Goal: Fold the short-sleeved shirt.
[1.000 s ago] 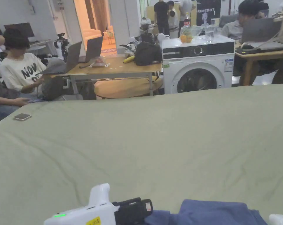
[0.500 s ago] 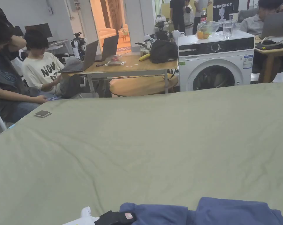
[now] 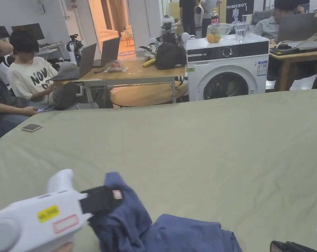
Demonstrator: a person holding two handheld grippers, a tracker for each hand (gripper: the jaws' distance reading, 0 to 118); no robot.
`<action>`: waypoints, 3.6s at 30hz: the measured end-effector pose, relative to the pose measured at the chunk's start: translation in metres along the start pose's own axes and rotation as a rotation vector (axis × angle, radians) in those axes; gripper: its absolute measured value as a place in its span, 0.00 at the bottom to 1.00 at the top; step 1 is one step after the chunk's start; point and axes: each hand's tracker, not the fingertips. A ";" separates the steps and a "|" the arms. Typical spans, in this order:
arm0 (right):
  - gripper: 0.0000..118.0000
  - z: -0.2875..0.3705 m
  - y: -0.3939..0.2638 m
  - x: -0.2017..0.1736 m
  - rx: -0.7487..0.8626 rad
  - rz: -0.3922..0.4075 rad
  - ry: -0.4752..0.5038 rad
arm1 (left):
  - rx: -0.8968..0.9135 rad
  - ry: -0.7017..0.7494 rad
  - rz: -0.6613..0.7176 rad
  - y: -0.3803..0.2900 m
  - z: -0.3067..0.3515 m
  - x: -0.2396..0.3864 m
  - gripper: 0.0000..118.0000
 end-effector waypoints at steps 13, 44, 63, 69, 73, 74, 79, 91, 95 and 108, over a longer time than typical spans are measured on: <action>0.00 0.030 -0.012 0.017 0.009 -0.022 -0.018 | -0.134 -0.247 -0.028 -0.060 -0.114 0.047 0.47; 0.00 -0.134 0.009 -0.070 -0.452 0.286 0.002 | -0.187 0.007 0.184 -0.058 -0.055 -0.087 0.69; 0.00 -0.150 0.059 -0.188 -0.174 0.276 0.311 | -0.004 0.095 0.359 -0.017 0.042 -0.169 0.17; 0.00 -0.240 0.039 -0.289 -0.250 0.306 0.400 | 0.134 0.320 0.430 0.007 0.118 -0.262 0.17; 0.00 -0.261 0.027 -0.316 -0.317 0.300 0.429 | 0.110 0.458 0.433 0.017 0.133 -0.298 0.17; 0.00 -0.263 0.025 -0.319 -0.320 0.302 0.431 | 0.092 0.478 0.418 0.019 0.133 -0.303 0.19; 0.00 -0.249 0.034 -0.305 -0.250 0.354 0.383 | 0.204 0.691 0.317 0.038 0.152 -0.276 0.63; 0.00 -0.108 0.091 -0.182 0.171 0.407 0.163 | 0.653 0.345 -0.245 0.036 0.130 -0.002 0.58; 0.00 -0.056 0.116 -0.138 0.254 0.364 0.028 | 0.631 0.293 -0.388 0.033 0.081 0.074 0.19; 0.00 0.025 0.098 -0.065 0.461 0.311 -0.260 | 0.501 0.395 -0.489 -0.015 0.028 0.112 0.00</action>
